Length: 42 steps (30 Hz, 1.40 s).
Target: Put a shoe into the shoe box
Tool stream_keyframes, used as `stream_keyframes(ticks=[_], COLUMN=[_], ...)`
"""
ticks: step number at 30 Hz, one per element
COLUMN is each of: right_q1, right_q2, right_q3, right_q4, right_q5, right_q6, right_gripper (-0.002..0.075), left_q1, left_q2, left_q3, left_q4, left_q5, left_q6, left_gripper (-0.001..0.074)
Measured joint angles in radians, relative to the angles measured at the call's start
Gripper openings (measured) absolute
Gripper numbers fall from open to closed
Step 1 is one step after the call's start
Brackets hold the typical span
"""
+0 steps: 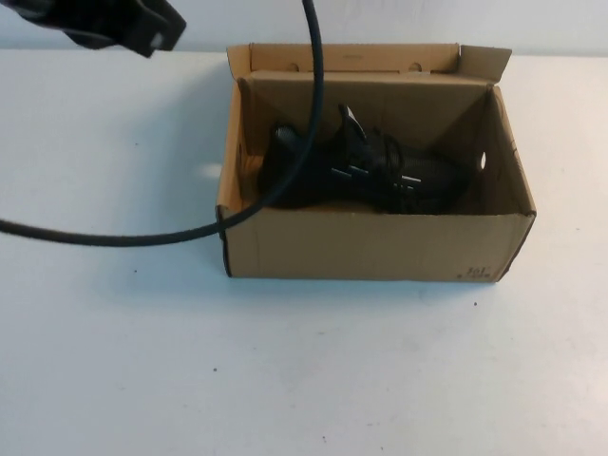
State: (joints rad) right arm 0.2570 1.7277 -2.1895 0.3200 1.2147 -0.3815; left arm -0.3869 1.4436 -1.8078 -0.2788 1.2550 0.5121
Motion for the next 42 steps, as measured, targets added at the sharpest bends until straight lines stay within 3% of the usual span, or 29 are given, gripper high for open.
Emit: stream_keyframes(ticks=[7,14,20,33,42], right_q1=[0.000,0.000,0.000,0.000,0.000], right_q2=[-0.199,-0.498,-0.773,-1.190,-1.337], right_q3=[0.122,0.524,0.882,1.473,1.669], right_q4=[-0.007,-0.006,-0.004,0.042,0.050], right_q5=[-0.027,-0.219,-0.427,-0.594,-0.731], right_q6=[0.005,0.007,0.007,-0.037,-0.042], right_gripper=[-0.0016,-0.0016,-0.0016,-0.0016,-0.0016], left_q1=[0.000,0.000,0.000,0.000,0.000], left_q2=[-0.190,-0.472,-0.721,-1.117,-1.137], left_q3=[0.038,0.306,0.593,1.113,1.228], left_q4=[0.000,0.000,0.000,-0.075,-0.075], left_q5=[0.006,-0.004,-0.104,-0.398,-0.602], left_q6=[-0.003,-0.028,-0.064,-0.070,-0.063], left_gripper=[-0.0001,-0.0001,-0.0001,-0.0001,-0.0001])
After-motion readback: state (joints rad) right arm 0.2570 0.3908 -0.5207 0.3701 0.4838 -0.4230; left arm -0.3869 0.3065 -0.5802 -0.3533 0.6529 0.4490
